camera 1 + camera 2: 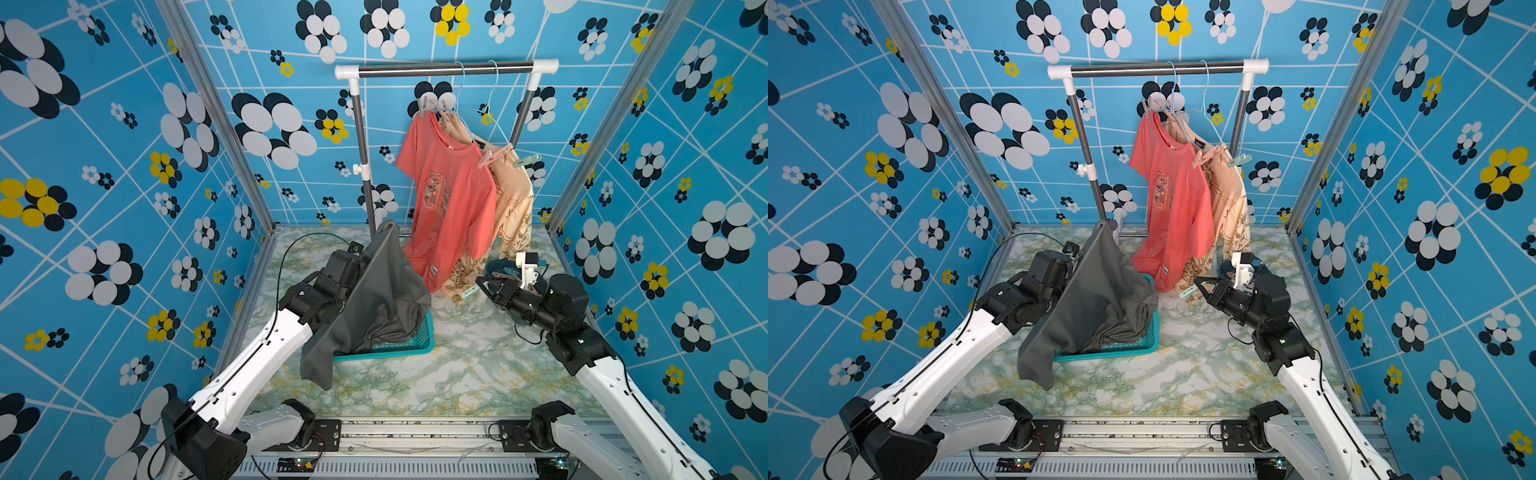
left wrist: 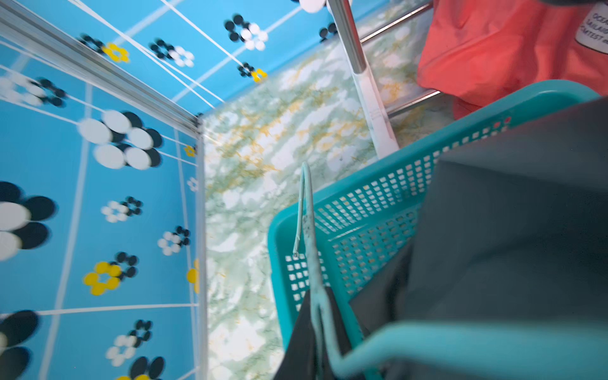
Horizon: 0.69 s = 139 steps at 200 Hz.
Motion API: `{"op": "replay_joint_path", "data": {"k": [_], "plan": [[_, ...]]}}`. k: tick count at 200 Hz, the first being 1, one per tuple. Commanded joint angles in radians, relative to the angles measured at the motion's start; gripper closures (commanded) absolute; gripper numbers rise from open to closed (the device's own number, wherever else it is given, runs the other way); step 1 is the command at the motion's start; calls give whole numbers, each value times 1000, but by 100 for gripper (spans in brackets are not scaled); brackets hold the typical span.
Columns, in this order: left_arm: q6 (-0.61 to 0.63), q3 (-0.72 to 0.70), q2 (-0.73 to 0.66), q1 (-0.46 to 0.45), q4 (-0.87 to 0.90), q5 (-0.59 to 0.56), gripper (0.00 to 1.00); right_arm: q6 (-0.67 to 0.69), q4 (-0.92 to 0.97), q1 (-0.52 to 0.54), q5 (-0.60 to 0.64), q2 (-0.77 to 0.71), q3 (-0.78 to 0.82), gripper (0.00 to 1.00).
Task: Use clothespins to secure the t-shirt on both sides of the hanger
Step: Adjust the hanger in the basket.
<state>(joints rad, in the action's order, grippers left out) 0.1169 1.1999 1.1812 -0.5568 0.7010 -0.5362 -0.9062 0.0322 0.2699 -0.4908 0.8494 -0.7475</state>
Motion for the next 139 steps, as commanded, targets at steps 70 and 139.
{"op": "replay_joint_path", "data": {"k": [70,139], "plan": [[413,-238,132,-296,-511,-555,94,39,60,-34,3,-54,-82,90],[22,-230,395,-417,-327,-646,37,94,193,-86,18,-97,-126,90]]}}
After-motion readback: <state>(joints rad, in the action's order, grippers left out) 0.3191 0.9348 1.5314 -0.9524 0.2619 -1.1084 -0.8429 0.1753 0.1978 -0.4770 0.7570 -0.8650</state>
